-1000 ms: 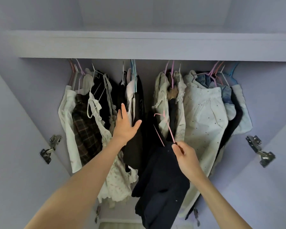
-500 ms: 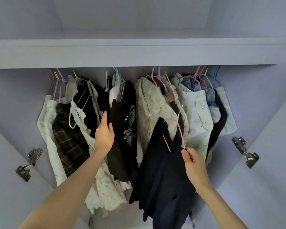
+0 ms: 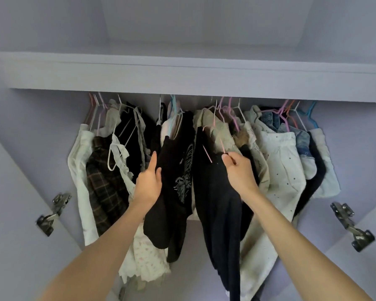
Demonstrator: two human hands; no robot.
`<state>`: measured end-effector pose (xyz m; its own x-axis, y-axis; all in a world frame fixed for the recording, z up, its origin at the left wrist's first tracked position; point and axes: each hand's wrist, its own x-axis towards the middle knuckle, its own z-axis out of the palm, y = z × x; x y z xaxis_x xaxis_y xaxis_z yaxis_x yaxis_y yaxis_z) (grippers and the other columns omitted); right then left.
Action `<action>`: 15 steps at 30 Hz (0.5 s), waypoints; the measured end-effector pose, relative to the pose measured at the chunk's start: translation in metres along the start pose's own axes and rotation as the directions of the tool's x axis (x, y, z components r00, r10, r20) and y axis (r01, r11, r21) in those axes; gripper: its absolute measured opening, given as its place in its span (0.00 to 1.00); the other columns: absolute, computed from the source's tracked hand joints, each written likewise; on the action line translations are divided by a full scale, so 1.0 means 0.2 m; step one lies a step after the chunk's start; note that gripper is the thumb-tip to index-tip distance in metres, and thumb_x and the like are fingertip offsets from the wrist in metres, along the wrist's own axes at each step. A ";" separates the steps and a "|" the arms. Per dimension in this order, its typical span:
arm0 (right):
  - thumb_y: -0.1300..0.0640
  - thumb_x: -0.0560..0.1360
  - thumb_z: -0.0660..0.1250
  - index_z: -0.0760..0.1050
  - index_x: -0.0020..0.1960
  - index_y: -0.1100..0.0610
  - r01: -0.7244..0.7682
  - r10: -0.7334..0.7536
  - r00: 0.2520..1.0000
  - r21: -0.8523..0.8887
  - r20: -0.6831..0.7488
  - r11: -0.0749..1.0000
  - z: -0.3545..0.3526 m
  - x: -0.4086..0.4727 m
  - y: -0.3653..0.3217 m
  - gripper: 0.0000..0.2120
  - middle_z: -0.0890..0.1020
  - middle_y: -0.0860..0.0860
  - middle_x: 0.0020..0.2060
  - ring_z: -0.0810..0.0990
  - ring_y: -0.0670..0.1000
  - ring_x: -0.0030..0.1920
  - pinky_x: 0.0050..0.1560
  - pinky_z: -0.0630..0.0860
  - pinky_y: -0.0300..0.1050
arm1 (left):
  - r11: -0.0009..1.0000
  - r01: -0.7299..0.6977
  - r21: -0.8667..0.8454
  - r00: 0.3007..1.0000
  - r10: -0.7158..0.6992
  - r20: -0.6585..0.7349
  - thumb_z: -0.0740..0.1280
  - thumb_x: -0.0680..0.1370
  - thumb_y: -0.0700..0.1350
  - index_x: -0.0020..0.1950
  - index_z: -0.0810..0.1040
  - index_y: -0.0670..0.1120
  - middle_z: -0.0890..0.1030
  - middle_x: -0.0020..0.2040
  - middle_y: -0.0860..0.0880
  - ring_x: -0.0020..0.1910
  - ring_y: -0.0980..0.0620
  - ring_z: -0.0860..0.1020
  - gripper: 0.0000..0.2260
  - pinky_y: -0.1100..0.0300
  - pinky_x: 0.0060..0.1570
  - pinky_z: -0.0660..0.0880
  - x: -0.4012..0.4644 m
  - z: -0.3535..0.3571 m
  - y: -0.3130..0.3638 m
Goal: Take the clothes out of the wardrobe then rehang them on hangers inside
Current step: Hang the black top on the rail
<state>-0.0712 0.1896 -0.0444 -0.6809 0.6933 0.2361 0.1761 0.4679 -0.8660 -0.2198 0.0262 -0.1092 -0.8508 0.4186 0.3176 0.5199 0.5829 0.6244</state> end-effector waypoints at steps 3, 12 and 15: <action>0.58 0.80 0.56 0.67 0.37 0.63 0.003 -0.002 0.999 0.007 -0.054 1.000 0.04 0.17 -0.02 0.15 0.65 0.50 0.29 0.63 0.49 0.32 0.36 0.60 0.43 | 1.000 0.004 -0.003 1.000 -0.004 -0.012 0.56 0.81 0.42 0.76 0.52 0.46 0.67 0.24 0.50 0.22 0.54 0.66 0.24 0.59 0.32 0.68 0.00 0.02 -0.01; 0.60 0.80 0.57 0.65 0.34 0.57 0.123 -0.136 0.980 -0.095 -0.145 0.988 0.16 0.26 0.03 0.15 0.66 0.49 0.25 0.63 0.46 0.27 0.28 0.64 0.30 | 1.000 -0.012 0.003 1.000 0.012 -0.019 0.57 0.81 0.42 0.76 0.51 0.47 0.65 0.23 0.51 0.22 0.53 0.66 0.25 0.55 0.30 0.71 0.00 0.05 -0.02; 0.60 0.80 0.57 0.67 0.37 0.59 0.158 -0.168 0.974 -0.071 -0.150 0.985 0.18 0.26 0.03 0.12 0.66 0.48 0.25 0.63 0.46 0.26 0.28 0.64 0.31 | 1.000 -0.011 0.019 1.000 0.011 -0.018 0.57 0.81 0.43 0.76 0.51 0.47 0.65 0.23 0.51 0.22 0.55 0.64 0.25 0.58 0.30 0.69 0.00 0.06 -0.03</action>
<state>-0.1307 0.2081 -0.0524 -0.5864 0.6793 0.4413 0.1162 0.6097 -0.7841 -0.2227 0.0309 -0.1208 -0.8461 0.4126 0.3375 0.5305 0.5912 0.6075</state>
